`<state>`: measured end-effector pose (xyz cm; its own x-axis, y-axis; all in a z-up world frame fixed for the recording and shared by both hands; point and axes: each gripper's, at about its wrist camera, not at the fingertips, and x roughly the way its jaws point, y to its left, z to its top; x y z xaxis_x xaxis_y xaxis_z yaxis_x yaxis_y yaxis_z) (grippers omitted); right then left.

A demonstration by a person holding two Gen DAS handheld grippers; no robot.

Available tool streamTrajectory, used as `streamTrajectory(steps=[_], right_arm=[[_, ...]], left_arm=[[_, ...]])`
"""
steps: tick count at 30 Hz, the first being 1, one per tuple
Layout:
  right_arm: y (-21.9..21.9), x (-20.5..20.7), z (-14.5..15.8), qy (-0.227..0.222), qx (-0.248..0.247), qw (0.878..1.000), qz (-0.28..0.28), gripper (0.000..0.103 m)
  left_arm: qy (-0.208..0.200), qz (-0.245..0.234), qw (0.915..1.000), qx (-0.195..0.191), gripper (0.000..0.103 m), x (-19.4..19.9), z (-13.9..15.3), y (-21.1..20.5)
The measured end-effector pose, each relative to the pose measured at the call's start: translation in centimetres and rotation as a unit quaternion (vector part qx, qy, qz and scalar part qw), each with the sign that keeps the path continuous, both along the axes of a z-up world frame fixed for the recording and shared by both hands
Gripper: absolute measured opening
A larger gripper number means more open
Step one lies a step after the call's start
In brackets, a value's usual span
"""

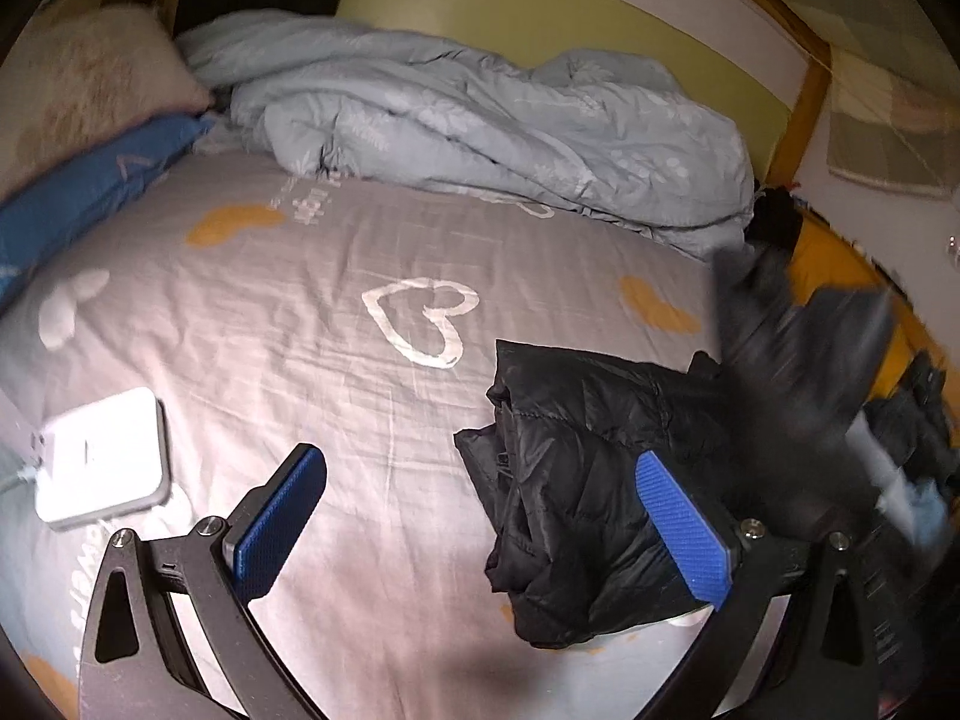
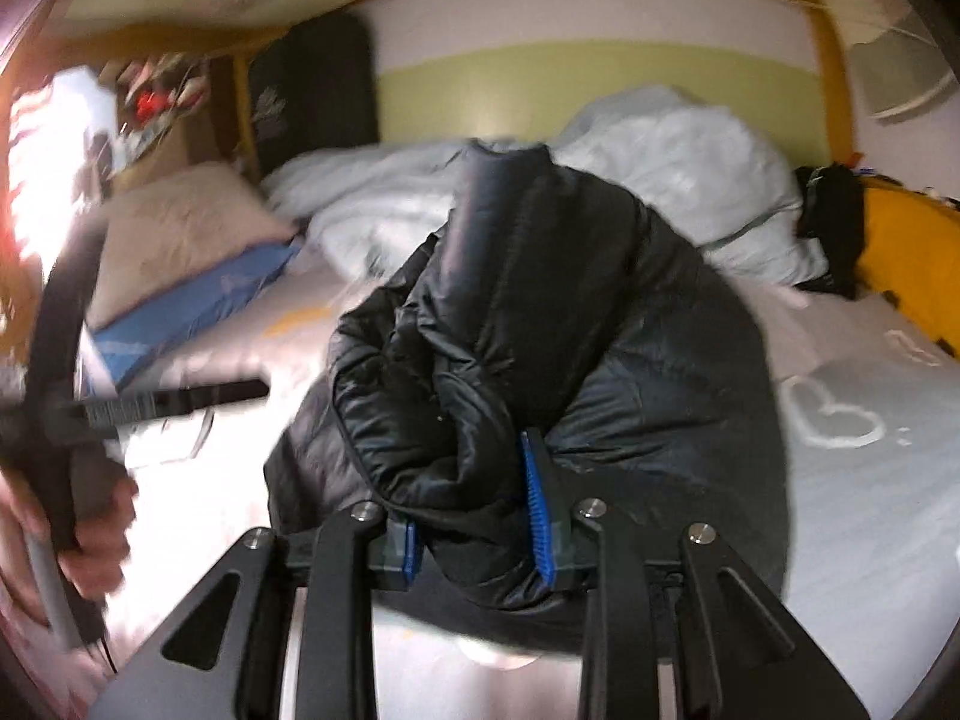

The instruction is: Fold large clothes

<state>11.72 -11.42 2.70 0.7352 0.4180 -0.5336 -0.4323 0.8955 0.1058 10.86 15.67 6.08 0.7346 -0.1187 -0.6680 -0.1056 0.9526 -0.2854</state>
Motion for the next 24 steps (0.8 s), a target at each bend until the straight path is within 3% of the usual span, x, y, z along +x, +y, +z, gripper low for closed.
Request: streamTrajectory(steps=[3,6,8,10,11,13,17,21,24], right_arm=[[0.9,-0.4,-1.9,0.004,-0.024,1.0,0.019,0.029],[0.9,-1.2,-2.1,-0.007,-0.028,0.999,0.024,0.041],[0.8,-1.9,-1.5,-0.018,-0.025,0.999,0.028,0.074],[0.5,-2.7,-0.6,-0.042,-0.031,0.998,0.021,0.099],[0.4,-3.1,-0.2,-0.06,-0.037,0.997,0.012,0.103],[-0.3,-3.8,0.9,-0.088,-0.043,0.995,-0.002,0.103],[-3.0,-2.7,2.9,-0.094,-0.047,0.993,-0.047,0.103],[-7.9,0.0,2.9,-0.044,-0.017,0.991,-0.127,0.103],[-11.5,2.7,1.6,0.013,-0.016,0.978,-0.207,0.103]], left_arm=[[0.008,0.012,0.9998,-0.015,0.103,0.2,-0.2,0.7],[0.006,0.015,0.9998,-0.011,0.103,0.1,-0.2,0.7],[0.004,0.012,0.9999,-0.008,0.103,0.0,-0.1,0.4],[0.001,0.009,1.0,-0.001,0.103,0.0,-0.1,0.2],[-0.001,0.007,1.0,0.004,0.103,-0.1,0.0,0.0],[-0.004,0.002,0.9999,0.01,0.103,-0.1,0.0,-0.3],[-0.009,-0.008,0.9999,0.01,0.103,-0.2,0.0,-0.6],[-0.019,-0.018,0.9996,0.008,0.103,-0.2,0.1,-0.9],[-0.026,-0.026,0.9993,0.002,0.103,-0.2,0.2,-1.1]])
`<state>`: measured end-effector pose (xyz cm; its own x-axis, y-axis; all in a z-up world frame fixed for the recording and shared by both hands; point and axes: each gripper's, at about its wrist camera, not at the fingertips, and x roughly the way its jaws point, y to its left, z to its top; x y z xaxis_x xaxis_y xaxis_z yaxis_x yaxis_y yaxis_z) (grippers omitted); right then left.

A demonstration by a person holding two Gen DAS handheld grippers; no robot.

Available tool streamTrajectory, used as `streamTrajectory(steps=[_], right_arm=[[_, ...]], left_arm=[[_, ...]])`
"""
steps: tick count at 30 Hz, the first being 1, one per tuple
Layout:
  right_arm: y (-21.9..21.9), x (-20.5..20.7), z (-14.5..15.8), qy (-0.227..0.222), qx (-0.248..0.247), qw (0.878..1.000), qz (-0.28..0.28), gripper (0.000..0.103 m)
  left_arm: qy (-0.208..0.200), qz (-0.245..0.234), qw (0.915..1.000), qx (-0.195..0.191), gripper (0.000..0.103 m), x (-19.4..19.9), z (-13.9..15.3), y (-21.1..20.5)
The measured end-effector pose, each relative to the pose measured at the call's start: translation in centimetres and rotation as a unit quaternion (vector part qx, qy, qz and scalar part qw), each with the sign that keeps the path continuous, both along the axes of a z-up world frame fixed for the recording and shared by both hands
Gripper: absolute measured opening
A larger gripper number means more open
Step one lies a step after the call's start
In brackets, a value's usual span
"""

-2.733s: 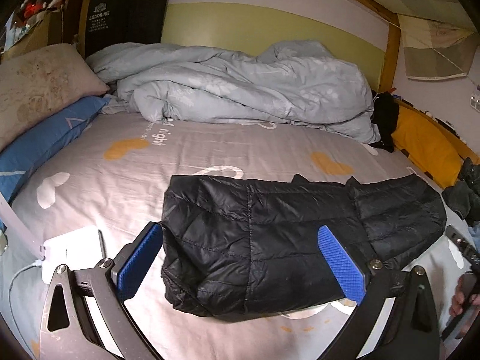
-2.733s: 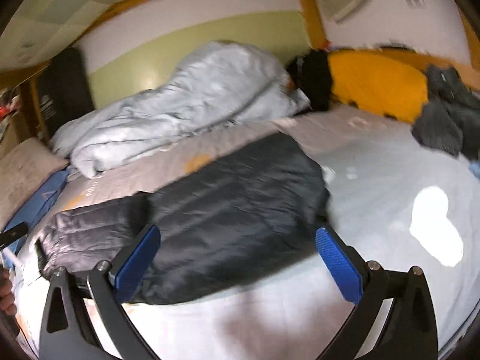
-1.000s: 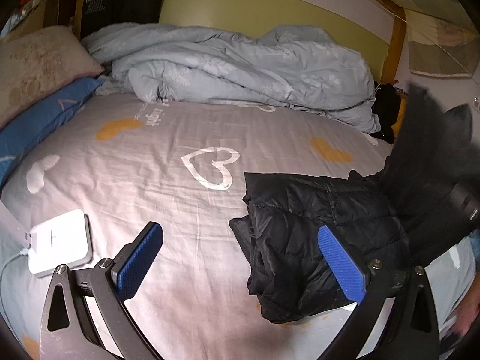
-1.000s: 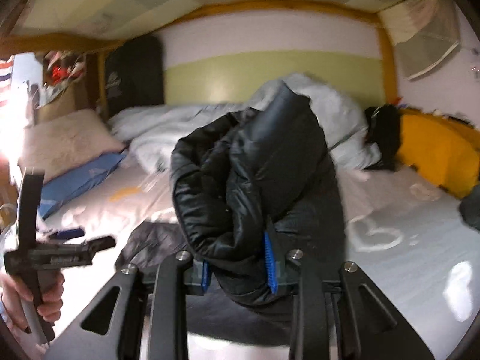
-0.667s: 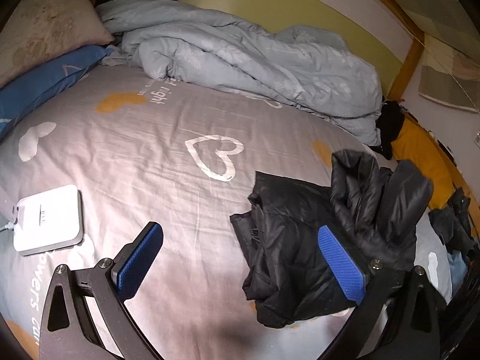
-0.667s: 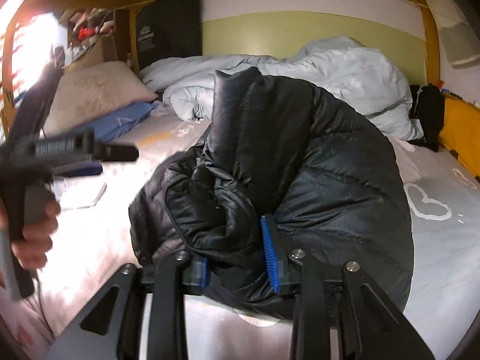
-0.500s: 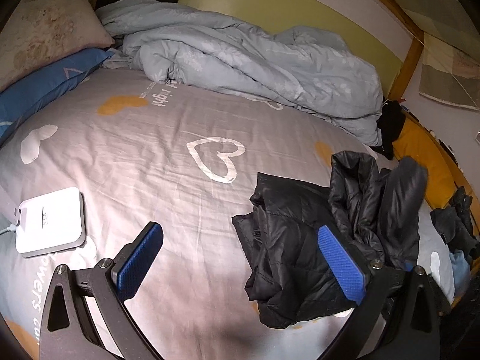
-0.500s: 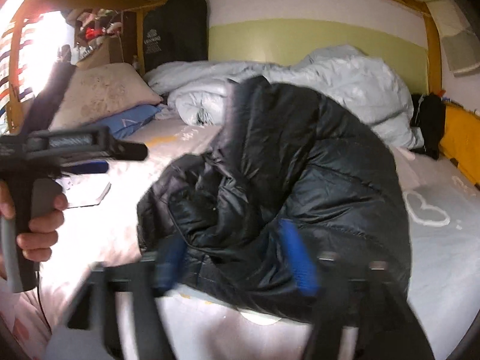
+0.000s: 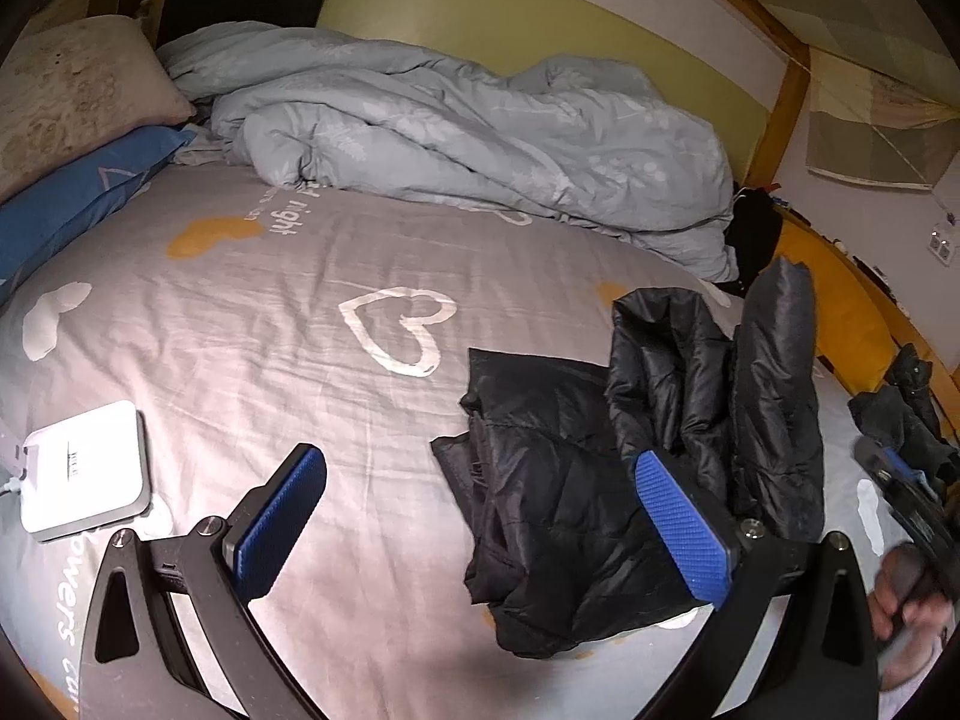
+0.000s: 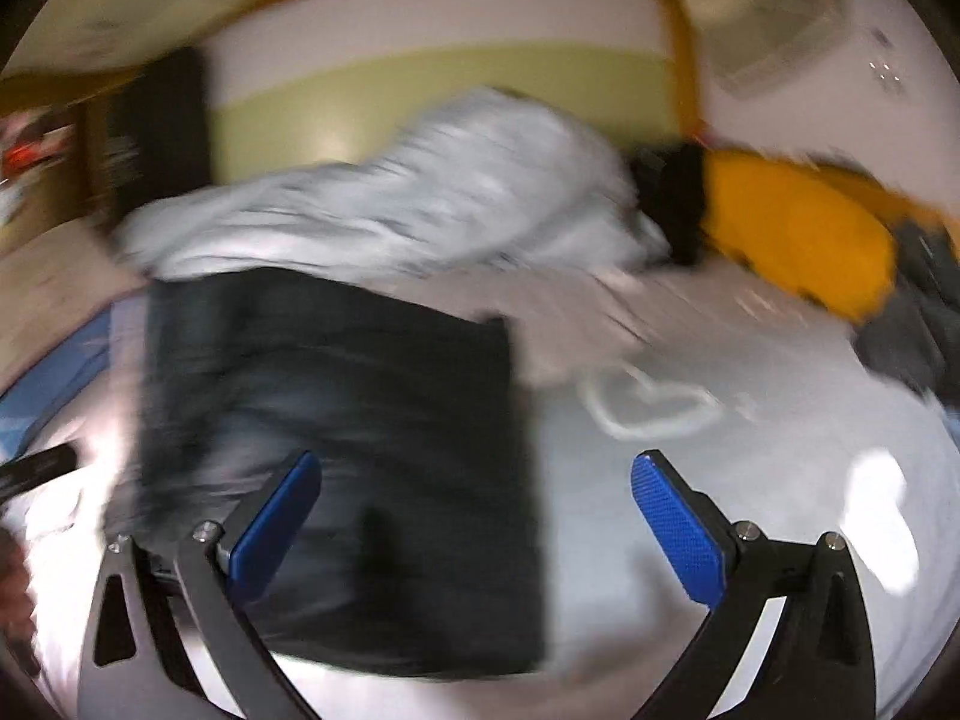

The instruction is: Fold large clothes

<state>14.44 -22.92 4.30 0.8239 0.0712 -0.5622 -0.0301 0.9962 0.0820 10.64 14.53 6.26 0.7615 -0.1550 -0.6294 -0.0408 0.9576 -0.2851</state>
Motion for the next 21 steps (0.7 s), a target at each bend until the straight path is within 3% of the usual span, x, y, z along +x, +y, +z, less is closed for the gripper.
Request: streamTrajectory(steps=[2,6,8,11,12,15,18,21], right_arm=[[-1.7,1.7,-1.2,0.043,0.0,0.999,-0.028,0.103],[-3.1,3.2,-3.2,0.07,0.032,0.997,-0.023,0.103],[-2.7,4.1,-4.3,0.101,0.09,0.99,0.042,0.1],[-1.5,4.6,-5.5,0.122,0.153,0.97,0.143,0.091],[-0.8,4.5,-5.6,0.121,0.153,0.966,0.167,0.091],[1.8,3.5,-5.0,0.099,0.097,0.971,0.193,0.091],[3.5,2.6,-4.7,0.091,0.062,0.974,0.198,0.091],[5.9,1.2,-4.4,0.065,-0.007,0.978,0.2,0.091]], left_arm=[[-0.007,-0.011,0.9999,-0.008,0.103,-0.1,0.1,-0.2],[-0.014,-0.029,0.9995,-0.007,0.103,-0.2,0.3,-1.1],[-0.016,-0.037,0.9992,-0.008,0.103,-0.1,0.3,-1.4],[-0.024,-0.052,0.9983,-0.014,0.103,-0.2,0.4,-2.0],[-0.03,-0.058,0.9977,-0.014,0.103,-0.4,0.5,-2.3],[-0.049,-0.079,0.9956,-0.013,0.103,-0.8,0.8,-3.1],[-0.064,-0.097,0.9931,-0.012,0.103,-1.2,1.1,-4.0],[-0.059,-0.101,0.9931,-0.003,0.103,-0.9,0.8,-5.1]])
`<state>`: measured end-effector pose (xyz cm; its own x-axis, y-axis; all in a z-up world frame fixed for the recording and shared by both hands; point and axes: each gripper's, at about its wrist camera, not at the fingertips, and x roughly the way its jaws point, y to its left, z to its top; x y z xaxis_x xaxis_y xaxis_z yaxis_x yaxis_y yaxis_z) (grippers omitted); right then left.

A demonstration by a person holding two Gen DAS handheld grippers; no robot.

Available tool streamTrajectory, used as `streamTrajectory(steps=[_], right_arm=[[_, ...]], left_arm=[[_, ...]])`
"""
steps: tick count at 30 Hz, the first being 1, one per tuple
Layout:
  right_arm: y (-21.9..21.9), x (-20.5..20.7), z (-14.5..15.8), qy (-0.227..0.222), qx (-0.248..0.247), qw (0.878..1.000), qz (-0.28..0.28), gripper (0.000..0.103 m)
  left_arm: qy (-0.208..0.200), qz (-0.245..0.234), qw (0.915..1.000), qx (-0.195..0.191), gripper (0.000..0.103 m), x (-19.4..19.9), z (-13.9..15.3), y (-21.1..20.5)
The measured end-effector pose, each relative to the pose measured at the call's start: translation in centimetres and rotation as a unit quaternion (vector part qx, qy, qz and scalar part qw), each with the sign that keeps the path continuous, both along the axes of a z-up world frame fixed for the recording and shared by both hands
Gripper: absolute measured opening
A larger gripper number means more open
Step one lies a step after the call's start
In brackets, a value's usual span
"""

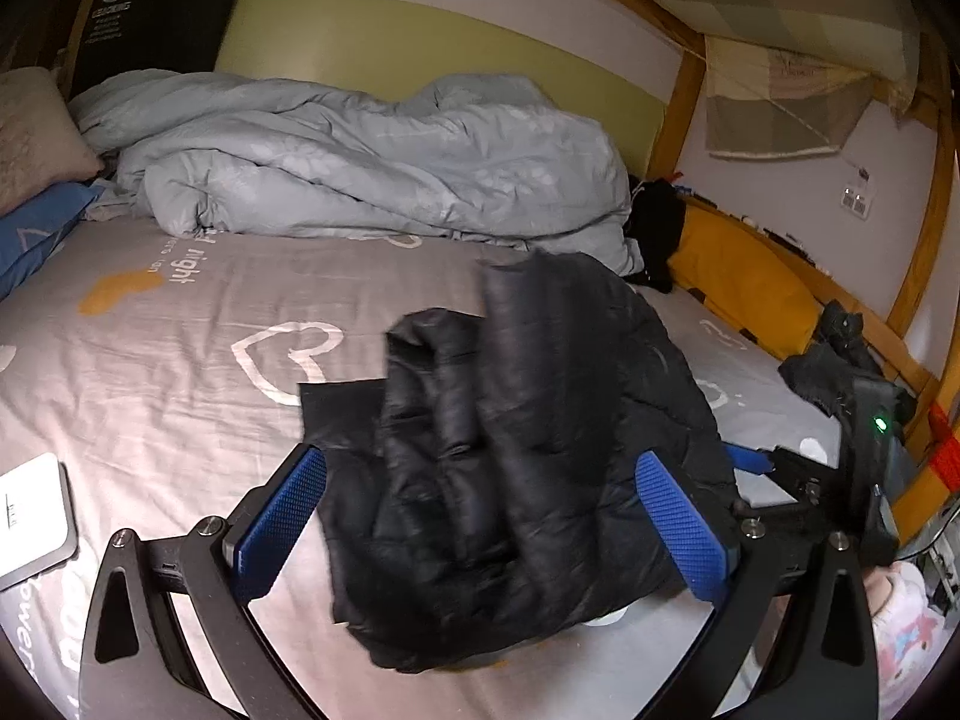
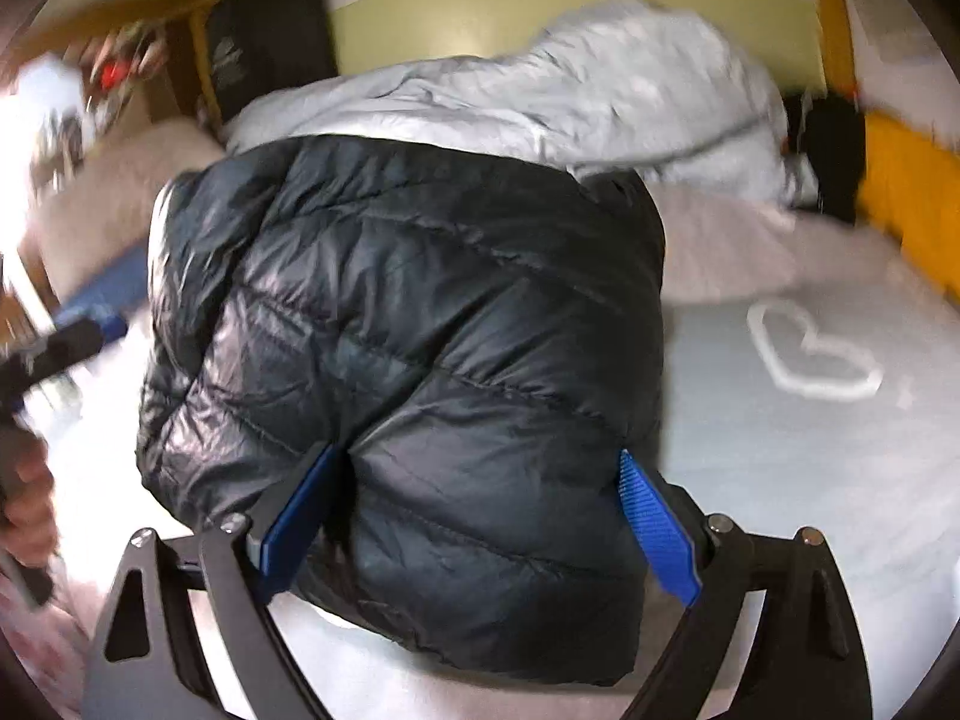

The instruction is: Fold large clothes

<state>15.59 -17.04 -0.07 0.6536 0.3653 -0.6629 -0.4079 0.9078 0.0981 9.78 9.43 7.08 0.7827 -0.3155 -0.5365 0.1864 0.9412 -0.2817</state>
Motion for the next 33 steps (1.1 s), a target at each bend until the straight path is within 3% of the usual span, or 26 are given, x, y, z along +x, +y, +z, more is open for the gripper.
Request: streamTrajectory(steps=[4,9,12,14,17,22,25,28,31,32,33], right_arm=[[2.7,-2.0,-0.4,-0.026,-0.037,0.999,0.025,0.091],[2.5,-1.6,-0.4,-0.014,-0.014,0.999,0.032,0.091],[2.0,-1.6,0.3,-0.014,0.005,0.999,0.039,0.091],[1.8,-1.5,0.8,-0.031,0.002,0.999,0.026,0.095],[0.3,-1.1,1.5,-0.046,0.019,0.999,-0.022,0.103],[-3.9,1.5,0.0,0.028,0.116,0.988,-0.1,0.103],[-5.0,2.7,-1.7,0.076,0.153,0.98,-0.101,0.103],[-4.9,4.2,-3.4,0.13,0.193,0.971,-0.061,0.103],[-4.6,5.1,-5.1,0.181,0.236,0.954,-0.033,0.103],[-4.3,5.3,-5.8,0.194,0.241,0.95,-0.031,0.103],[-3.9,5.4,-6.1,0.198,0.238,0.95,-0.031,0.103]], left_arm=[[0.015,0.019,0.9996,0.013,0.103,1.1,-1.0,-0.6],[0.076,0.067,0.994,0.042,0.103,3.3,-3.9,0.0],[0.109,0.079,0.9908,0.016,0.103,4.0,-5.3,1.0],[0.118,0.091,0.9887,0.016,0.103,4.1,-5.6,1.3],[0.112,0.112,0.9863,0.046,0.103,3.8,-5.5,1.2],[0.123,0.13,0.9811,0.073,0.103,3.6,-6.2,0.7],[0.124,0.131,0.9801,0.083,0.103,3.4,-6.6,0.3],[0.154,0.117,0.9809,0.021,0.103,3.9,-7.9,1.5],[0.206,0.111,0.9672,-0.099,0.103,4.3,-10.5,3.3],[0.219,0.106,0.9615,-0.127,0.103,4.4,-11.4,3.6],[0.216,0.105,0.9626,-0.126,0.103,4.5,-11.5,3.5]])
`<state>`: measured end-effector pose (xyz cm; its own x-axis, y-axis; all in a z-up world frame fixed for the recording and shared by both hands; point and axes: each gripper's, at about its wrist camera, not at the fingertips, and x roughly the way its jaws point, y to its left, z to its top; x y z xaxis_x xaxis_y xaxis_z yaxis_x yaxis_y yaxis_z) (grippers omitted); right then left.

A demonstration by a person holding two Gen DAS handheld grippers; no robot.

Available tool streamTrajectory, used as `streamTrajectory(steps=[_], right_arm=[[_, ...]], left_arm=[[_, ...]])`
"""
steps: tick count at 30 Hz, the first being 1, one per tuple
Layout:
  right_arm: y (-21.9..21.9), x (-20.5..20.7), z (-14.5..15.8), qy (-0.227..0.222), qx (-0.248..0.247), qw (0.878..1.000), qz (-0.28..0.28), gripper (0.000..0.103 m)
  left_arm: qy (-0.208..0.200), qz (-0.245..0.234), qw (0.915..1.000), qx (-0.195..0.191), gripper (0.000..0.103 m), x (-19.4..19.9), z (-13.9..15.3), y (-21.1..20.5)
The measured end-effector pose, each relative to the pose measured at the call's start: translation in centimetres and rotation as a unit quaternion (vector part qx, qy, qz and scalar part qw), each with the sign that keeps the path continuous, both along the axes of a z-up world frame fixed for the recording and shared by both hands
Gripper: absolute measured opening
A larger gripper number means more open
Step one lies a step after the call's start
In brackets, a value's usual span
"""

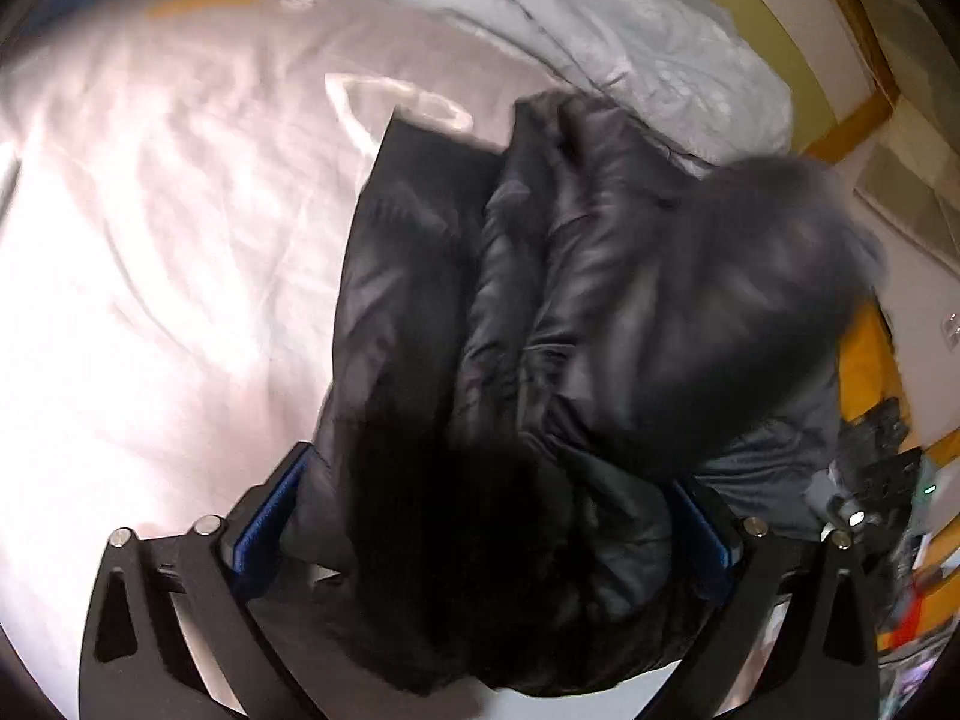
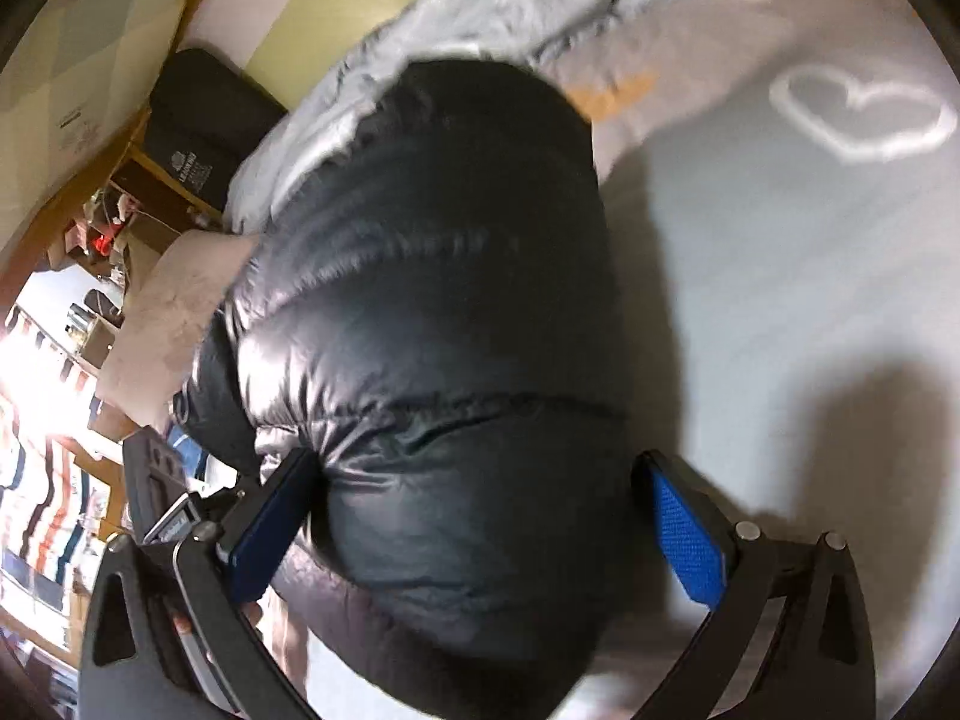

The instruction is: Fold large clothes

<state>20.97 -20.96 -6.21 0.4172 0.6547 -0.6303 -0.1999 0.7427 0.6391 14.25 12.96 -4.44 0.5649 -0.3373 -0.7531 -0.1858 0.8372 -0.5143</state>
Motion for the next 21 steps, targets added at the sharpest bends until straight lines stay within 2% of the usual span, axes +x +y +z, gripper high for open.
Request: streamTrajectory(steps=[2,3,5,8,11,15,21], right_arm=[[0.6,-0.4,0.3,-0.023,-0.014,1.0,-0.001,0.103],[1.0,-0.6,0.8,-0.038,-0.025,0.999,0.005,0.1],[1.8,-1.4,1.9,-0.06,-0.052,0.997,0.018,0.087],[1.6,-1.3,3.3,-0.069,-0.062,0.995,0.02,0.075],[0.2,-1.2,4.9,-0.075,-0.07,0.995,0.01,0.074],[-2.6,-1.5,7.4,-0.091,-0.094,0.991,-0.003,0.074],[-9.7,-2.5,10.9,-0.122,-0.129,0.983,-0.041,0.074]], left_arm=[[-0.008,-0.015,0.9998,0.011,0.103,0.1,0.3,-0.5],[-0.009,-0.026,0.9996,0.0,0.103,0.3,0.4,-0.7],[-0.019,-0.056,0.998,-0.023,0.095,0.6,0.7,-1.2],[-0.052,-0.084,0.995,0.012,0.087,0.4,2.5,-2.7],[-0.072,-0.109,0.9913,0.013,0.081,0.0,4.5,-4.5],[-0.102,-0.128,0.9863,0.017,0.078,-0.2,7.1,-8.4],[-0.128,-0.167,0.9777,0.007,0.076,2.0,10.2,-16.4]])
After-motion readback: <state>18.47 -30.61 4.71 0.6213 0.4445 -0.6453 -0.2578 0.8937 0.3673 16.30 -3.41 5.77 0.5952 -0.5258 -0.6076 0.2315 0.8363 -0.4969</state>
